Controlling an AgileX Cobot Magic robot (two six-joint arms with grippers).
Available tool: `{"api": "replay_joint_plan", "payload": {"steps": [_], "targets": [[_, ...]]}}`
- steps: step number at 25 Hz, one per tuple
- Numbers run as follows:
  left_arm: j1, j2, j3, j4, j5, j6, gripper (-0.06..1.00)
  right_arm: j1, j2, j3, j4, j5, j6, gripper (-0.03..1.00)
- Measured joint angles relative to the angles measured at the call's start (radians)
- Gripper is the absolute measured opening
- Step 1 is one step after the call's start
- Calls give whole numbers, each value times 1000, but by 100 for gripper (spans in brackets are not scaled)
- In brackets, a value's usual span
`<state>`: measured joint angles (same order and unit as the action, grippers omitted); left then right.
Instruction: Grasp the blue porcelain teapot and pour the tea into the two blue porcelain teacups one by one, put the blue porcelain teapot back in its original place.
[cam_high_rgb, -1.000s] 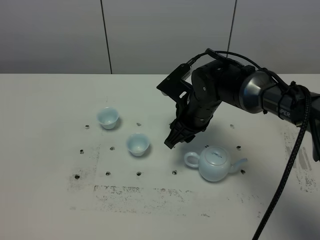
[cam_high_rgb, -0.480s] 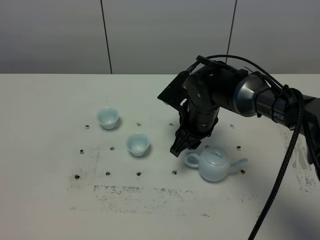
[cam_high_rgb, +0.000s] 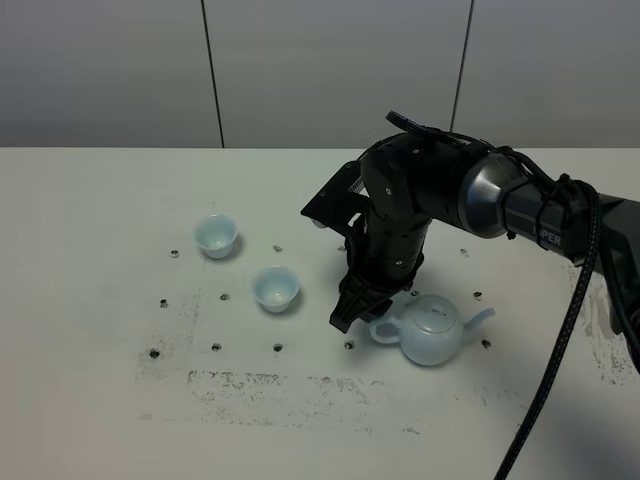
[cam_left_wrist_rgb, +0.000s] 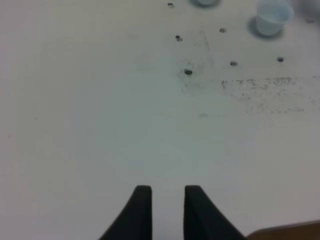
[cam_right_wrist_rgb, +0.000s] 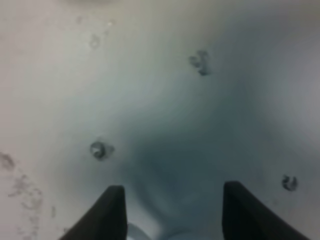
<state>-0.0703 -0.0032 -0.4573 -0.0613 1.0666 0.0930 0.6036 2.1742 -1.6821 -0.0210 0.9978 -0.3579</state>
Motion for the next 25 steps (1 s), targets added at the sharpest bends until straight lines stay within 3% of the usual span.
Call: {"api": "replay_joint_plan", "payload": {"steps": [7, 25], "targets": [[0, 0, 0, 0, 0, 0, 22, 2, 0, 0, 121, 57, -109, 45], [0, 0, 0, 0, 0, 0, 22, 2, 0, 0, 174, 200, -126, 45]]}}
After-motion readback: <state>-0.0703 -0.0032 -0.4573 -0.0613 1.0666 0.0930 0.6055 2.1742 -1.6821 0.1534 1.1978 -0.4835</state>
